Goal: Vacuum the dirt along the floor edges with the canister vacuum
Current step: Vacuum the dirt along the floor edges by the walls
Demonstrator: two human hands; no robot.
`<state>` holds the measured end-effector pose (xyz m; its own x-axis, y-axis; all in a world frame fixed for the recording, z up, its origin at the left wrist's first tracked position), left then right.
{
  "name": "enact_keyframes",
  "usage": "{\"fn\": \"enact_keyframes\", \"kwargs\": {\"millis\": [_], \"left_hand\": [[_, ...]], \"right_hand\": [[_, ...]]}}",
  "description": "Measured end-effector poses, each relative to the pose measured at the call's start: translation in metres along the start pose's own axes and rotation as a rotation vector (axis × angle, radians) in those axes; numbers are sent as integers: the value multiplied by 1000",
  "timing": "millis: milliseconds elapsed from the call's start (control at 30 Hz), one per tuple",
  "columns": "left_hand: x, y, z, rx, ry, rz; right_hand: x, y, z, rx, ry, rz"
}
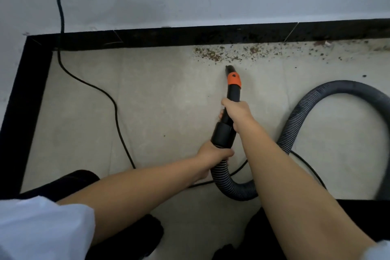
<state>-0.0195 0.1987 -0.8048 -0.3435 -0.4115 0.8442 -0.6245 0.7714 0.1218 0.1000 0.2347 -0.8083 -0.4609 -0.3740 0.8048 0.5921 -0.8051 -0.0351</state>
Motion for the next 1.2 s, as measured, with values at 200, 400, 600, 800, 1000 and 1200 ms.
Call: {"fn": "enact_keyframes", "kwargs": {"millis": [200, 400, 600, 800, 1000, 1200], "left_hand": [[-21, -4, -16, 58, -40, 30], [-20, -10, -5, 227, -21, -60], [-21, 21, 0, 257, -20, -95], [-20, 36, -3, 215, -48, -81], [-28, 17, -21, 26, -70, 67], [-36, -15, -40, -50, -70, 136]], "right_hand": [[-19, 5, 16, -24, 44, -18], [-24, -17, 13, 149, 24, 92], [-22, -54, 9, 162, 10, 172], [-20, -63, 9, 123, 18, 163], [-24, -13, 20, -40, 32, -16], [-31, 30, 35, -91, 45, -132]]}}
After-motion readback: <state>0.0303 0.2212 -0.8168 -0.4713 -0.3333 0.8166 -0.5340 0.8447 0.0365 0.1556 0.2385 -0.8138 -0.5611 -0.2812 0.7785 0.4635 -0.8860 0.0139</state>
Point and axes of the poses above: each hand's wrist, its own x-axis away from the middle knuckle, its own y-axis out of the back of the hand, z = x × y, the point moved 1 cm from there along -x, towards the middle knuckle, and after that the axes turned 9 degrees about -x, right-handed, at the moved point
